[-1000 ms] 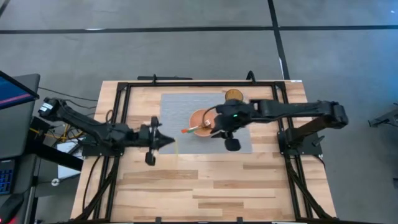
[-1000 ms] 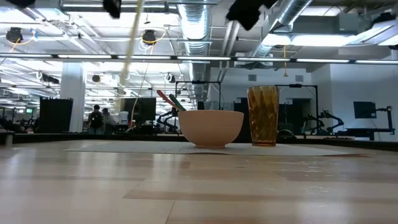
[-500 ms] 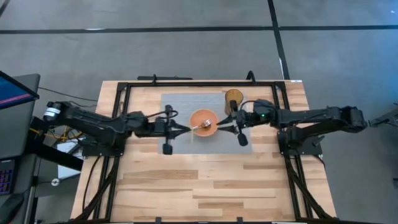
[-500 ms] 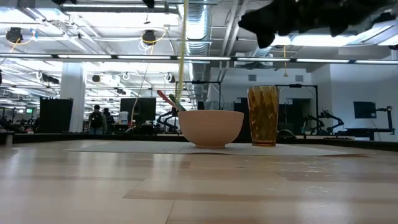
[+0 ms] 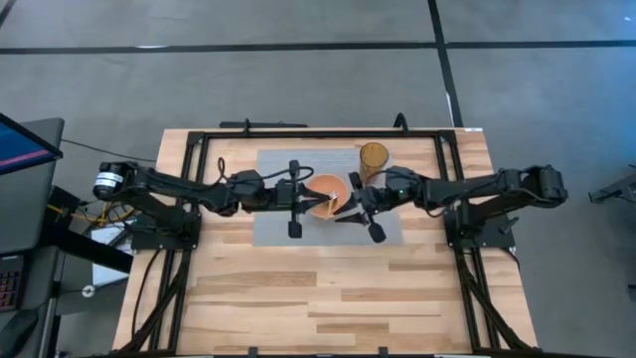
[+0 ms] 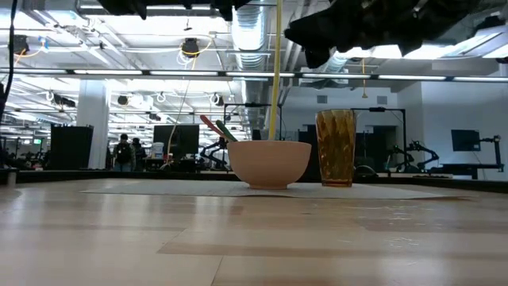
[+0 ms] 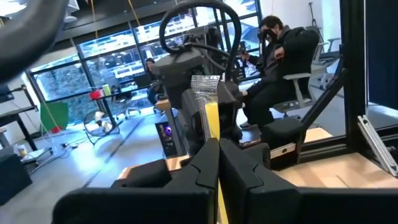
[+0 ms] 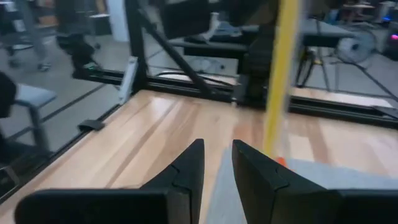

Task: Pick & Place Utensil
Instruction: Put the yellow straw into the brown cup

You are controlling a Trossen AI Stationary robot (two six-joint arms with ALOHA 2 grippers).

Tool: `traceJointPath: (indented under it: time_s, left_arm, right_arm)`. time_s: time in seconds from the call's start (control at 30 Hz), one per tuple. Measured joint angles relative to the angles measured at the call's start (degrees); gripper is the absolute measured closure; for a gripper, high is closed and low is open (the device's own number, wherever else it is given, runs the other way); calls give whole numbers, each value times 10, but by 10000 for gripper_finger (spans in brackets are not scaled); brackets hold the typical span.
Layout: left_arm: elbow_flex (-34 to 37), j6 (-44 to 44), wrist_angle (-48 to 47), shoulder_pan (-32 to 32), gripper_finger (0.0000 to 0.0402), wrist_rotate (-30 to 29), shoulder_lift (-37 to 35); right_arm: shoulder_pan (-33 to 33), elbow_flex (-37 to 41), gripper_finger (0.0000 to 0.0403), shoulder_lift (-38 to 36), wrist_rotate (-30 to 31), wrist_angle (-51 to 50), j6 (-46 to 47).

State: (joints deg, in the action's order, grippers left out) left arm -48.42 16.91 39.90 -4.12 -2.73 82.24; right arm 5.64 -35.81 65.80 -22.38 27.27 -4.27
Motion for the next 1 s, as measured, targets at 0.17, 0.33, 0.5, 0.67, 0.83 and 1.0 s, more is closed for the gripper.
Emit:
traceJointPath:
  time_s: [0.17,0.33,0.5,0.67,0.83,1.0]
  left_arm:
    - [0,-4,1,-13,396,0,-3]
    - [0,-4,1,-20,396,2,-3]
    - [0,-4,0,-19,396,0,-3]
    - [0,-4,1,-19,396,0,-3]
    - [0,-3,8,-13,396,1,-3]
    - [0,-3,13,-2,396,0,-3]
  right_arm:
    - [6,-6,326,3,14,-2,7]
    - [4,-6,326,2,15,-2,7]
    - [4,-6,326,2,15,-2,7]
    - [4,-6,326,2,43,1,7]
    - [4,-6,326,2,51,22,8]
    - [4,-6,326,2,62,50,15]
